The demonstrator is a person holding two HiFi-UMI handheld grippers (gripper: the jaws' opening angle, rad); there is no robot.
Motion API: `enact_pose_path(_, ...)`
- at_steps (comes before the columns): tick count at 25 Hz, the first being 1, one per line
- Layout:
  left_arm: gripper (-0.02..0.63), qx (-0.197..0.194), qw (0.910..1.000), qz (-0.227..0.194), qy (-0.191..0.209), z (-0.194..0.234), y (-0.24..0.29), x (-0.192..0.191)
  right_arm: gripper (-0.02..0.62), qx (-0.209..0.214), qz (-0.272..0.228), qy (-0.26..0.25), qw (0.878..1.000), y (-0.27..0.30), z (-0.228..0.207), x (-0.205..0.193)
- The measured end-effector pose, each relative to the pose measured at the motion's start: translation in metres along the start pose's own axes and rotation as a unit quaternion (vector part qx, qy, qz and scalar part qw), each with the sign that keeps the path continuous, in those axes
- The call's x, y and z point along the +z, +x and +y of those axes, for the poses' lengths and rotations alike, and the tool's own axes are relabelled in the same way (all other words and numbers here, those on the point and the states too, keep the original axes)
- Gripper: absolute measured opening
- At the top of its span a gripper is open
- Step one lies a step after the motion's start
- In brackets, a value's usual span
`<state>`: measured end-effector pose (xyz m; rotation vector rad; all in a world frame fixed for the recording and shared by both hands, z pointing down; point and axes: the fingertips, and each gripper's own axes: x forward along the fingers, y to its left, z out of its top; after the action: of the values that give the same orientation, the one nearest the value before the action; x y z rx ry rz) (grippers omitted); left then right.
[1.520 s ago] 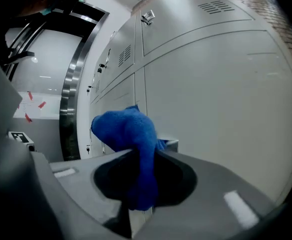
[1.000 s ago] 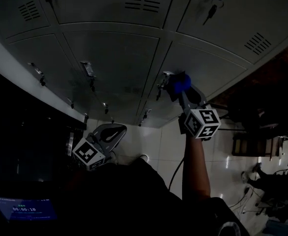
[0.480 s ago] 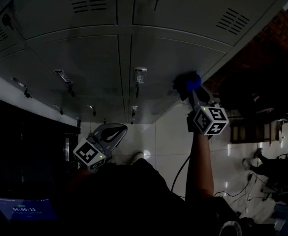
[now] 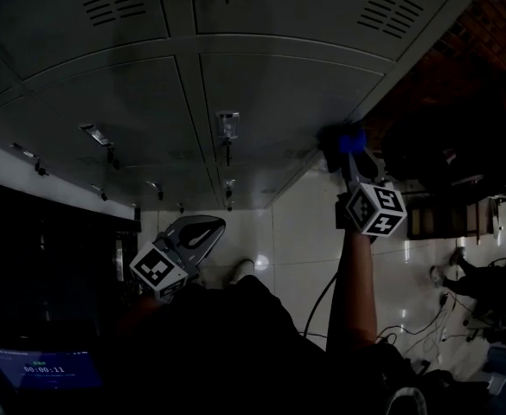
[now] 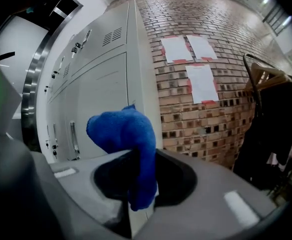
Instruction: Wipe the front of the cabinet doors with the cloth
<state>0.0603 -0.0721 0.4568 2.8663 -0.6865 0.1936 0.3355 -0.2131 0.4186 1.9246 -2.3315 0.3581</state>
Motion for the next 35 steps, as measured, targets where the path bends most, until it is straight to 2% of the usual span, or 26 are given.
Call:
enact_pose_path(4,0.004,-0.009,1.0,0.002,0.0,-0.005,-0.005,-0.005,0.069,0.002,-0.001,0.011,1.0,-0.008,0.011,-0.012)
enact_pose_path(8,0.004,-0.015,0.9998,0.01,0.002,-0.006,-0.018,-0.014,0.069,0.017,0.006,0.019,1.0,-0.012,0.039,-0.029)
enact_pose_path(15,0.004,0.006,1.0,0.003,0.003,0.007,-0.055,-0.015,0.069,0.101,0.037,0.008,0.994,0.008,0.145,-0.058)
enact_pose_path(20,0.004,0.04,0.9992,-0.005,0.003,0.022,-0.09,-0.011,0.069,0.175,0.059,-0.015,0.983,0.029,0.227,-0.072)
enact_pose_path(24,0.004,0.066,0.9978,-0.003,-0.002,0.036,-0.116,-0.017,0.069,0.208,0.077,-0.029,0.975,0.042,0.272,-0.086)
enact_pose_path(31,0.003,0.088,0.9961,-0.003,-0.009,0.045,-0.139,-0.023,0.069,0.203,0.095,-0.031,0.974,0.068,0.285,-0.101)
enact_pose_path(35,0.003,0.084,0.9962,-0.007,-0.02,0.043,-0.139,-0.016,0.069,0.201,0.096,-0.044,0.974,0.069,0.285,-0.105)
